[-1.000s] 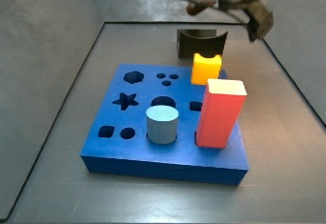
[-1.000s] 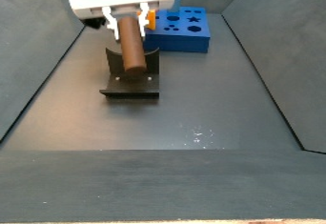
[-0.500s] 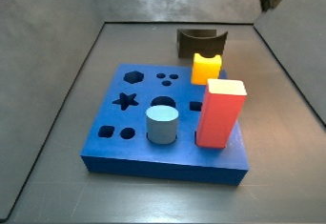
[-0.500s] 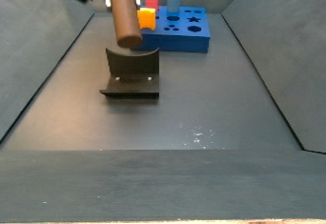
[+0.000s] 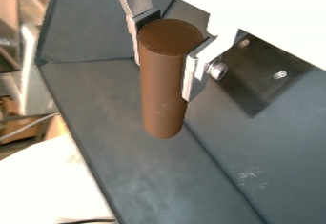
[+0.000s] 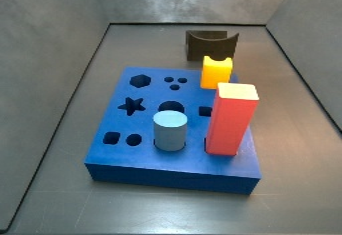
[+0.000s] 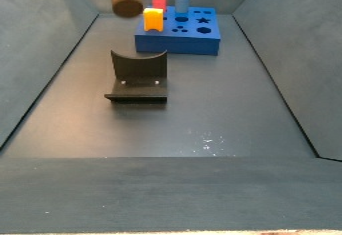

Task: Pick up the round object. Move up. Place the round object on the fixture. Regrasp the round object. Move to above the board. Insert the round object.
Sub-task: Move to above the board.

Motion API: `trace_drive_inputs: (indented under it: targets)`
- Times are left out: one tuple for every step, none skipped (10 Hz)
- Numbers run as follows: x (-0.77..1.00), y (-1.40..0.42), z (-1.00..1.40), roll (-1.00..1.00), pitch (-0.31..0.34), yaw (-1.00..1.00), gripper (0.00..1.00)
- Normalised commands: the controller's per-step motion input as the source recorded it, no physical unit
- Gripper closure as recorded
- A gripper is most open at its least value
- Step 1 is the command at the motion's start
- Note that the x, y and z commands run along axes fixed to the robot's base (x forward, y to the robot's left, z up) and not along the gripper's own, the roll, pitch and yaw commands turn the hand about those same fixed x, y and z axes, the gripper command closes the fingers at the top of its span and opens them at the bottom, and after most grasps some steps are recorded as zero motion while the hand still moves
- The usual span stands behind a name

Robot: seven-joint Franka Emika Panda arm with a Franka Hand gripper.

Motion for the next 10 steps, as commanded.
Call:
trace_drive_inputs:
  targets:
    - [-0.47, -1.0, 0.33, -1.0, -0.106, -0.21, 1.0]
    - [-0.49, -1.0, 0.34, -1.0, -0.103, -0.21, 1.0]
    - [-0.5, -1.0, 0.34, -1.0, -0.092, -0.21, 1.0]
    - [-0.5, -1.0, 0.34, -1.0, -0.085, -0.22, 1.0]
    - [-0.51, -1.0, 0.34, -1.0, -0.074, -0.22, 1.0]
    - [-0.51, -1.0, 0.34, -1.0, -0.069, -0.22, 1.0]
    - [-0.53, -1.0, 0.35, -1.0, -0.061, -0.22, 1.0]
    - [-0.54, -1.0, 0.35, -1.0, -0.054, -0.22, 1.0]
    - [-0.58, -1.0, 0.36, -1.0, -0.046, -0.22, 1.0]
    - [-0.57, -0.95, 0.34, -1.0, -0.041, -0.22, 1.0]
